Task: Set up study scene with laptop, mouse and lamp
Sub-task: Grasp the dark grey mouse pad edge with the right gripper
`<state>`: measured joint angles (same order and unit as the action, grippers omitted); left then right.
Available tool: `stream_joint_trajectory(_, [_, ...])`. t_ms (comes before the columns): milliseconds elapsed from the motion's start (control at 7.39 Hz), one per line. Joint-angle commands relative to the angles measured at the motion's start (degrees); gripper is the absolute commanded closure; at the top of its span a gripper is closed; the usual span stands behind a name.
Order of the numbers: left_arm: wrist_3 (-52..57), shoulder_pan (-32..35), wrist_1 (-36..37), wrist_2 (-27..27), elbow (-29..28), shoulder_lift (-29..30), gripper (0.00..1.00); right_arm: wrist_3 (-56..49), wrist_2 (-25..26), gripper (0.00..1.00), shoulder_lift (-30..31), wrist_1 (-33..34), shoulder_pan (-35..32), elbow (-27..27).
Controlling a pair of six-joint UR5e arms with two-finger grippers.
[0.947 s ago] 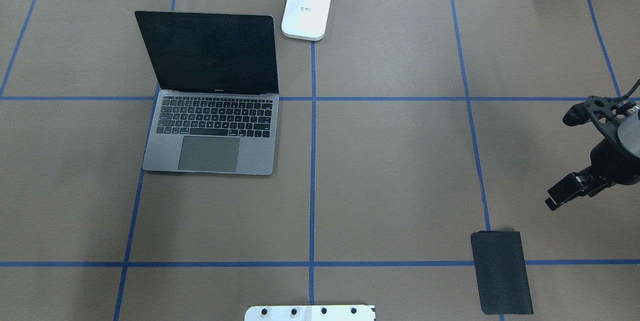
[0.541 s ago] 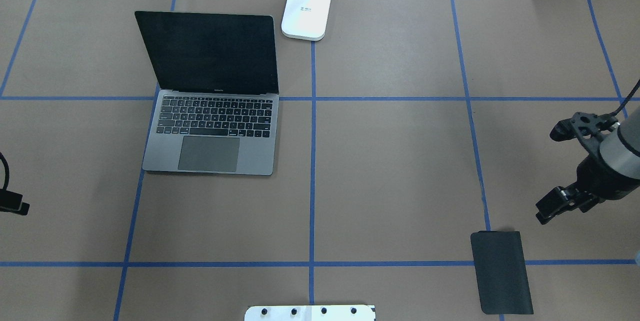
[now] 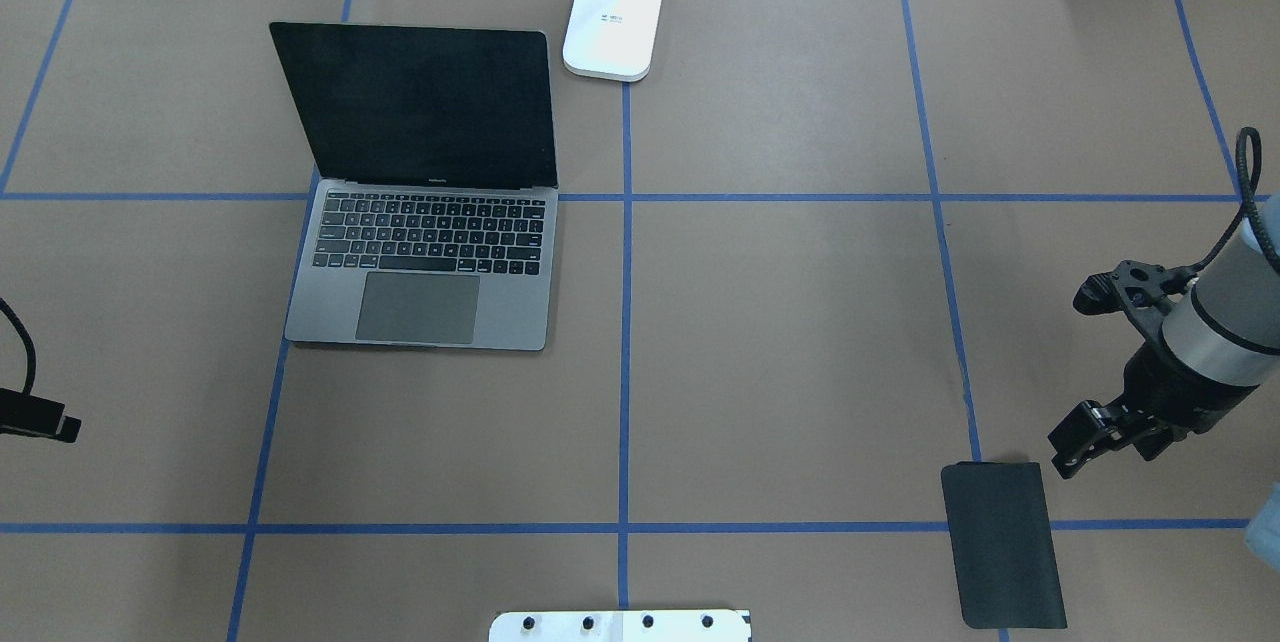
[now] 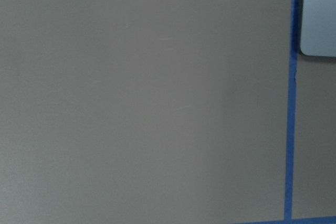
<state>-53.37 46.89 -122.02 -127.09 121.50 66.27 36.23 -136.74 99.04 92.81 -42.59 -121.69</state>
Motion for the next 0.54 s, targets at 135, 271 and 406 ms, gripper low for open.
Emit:
stream_joint_trajectory(135, [0.0, -1.5, -1.9, 0.0, 0.1, 0.3, 0.00, 14.9, -1.2, 0.01, 0.0, -20.0, 2.2, 8.5])
stream_joint_trajectory(271, [0.0, -1.6, -2.6, 0.0, 0.2, 0.2, 0.00, 15.9, -1.3, 0.01, 0.0, -21.5, 2.8, 9.4])
stream_joint_trajectory(406, [0.0, -1.7, -2.8, 0.0, 0.2, 0.1, 0.00, 15.4, -1.2, 0.01, 0.0, -22.6, 3.7, 11.9])
